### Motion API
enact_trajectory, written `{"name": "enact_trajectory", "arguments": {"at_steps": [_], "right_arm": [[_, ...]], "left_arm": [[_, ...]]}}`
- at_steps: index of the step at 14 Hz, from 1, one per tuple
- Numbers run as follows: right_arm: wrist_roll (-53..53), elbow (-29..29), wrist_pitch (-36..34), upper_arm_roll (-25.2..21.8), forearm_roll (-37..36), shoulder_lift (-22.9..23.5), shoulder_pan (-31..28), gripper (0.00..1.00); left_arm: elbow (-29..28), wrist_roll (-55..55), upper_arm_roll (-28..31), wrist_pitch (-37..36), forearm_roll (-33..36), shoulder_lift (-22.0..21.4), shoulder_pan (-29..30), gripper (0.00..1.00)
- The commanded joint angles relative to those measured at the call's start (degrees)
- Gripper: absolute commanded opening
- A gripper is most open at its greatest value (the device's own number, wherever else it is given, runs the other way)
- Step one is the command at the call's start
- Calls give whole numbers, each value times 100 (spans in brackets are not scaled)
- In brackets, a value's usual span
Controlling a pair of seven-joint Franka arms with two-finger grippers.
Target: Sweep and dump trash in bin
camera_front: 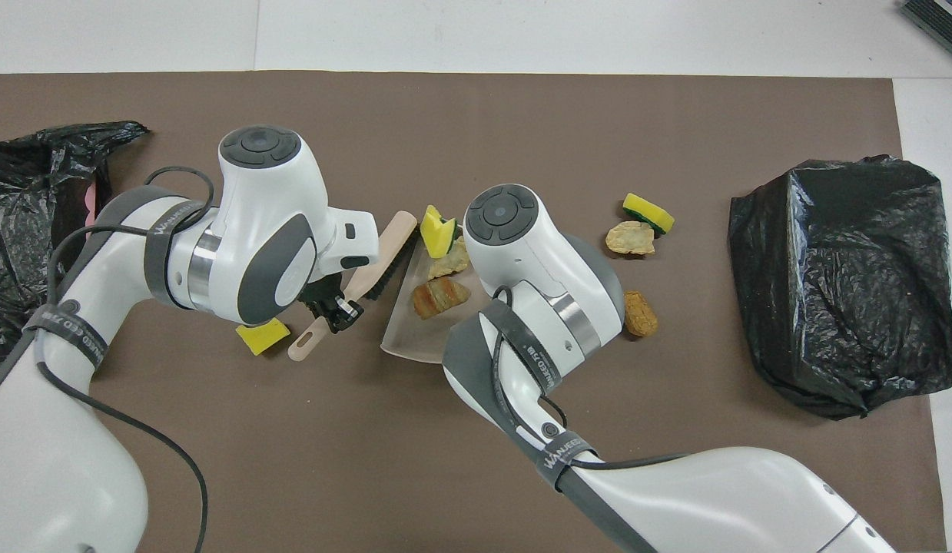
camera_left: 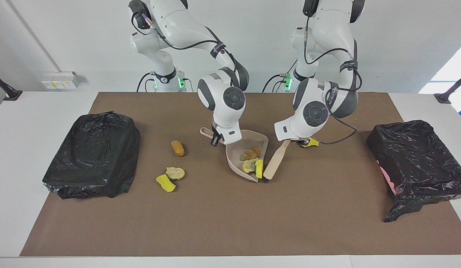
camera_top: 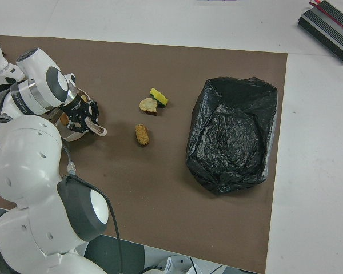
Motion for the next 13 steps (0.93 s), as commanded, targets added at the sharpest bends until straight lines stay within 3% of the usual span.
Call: {"name": "enact_trajectory", "arguments": {"at_steps": [1, 4, 8, 10, 13], "right_arm": [[180, -127, 35, 44, -71, -127, -16, 0], [171, -127, 26, 44, -71, -127, -16, 0], [162, -127, 35, 44, -79, -127, -16, 0], [-30, -170, 78, 44, -106, -136, -16, 0], [-539, -153, 158, 44, -202, -119, -25, 0]], "left_arm": [[-333, -292, 90, -243, -93, -597, -319, 0], [-359, -1099, 134, -637, -49, -668, -251, 0], [-709, -2266, 257, -1333, 152, -1291, 242, 0], [-1489, -3303, 240, -1282, 548, -1800, 173, 0], [-2615, -4480, 239, -993, 610, -2486, 172, 0]]}}
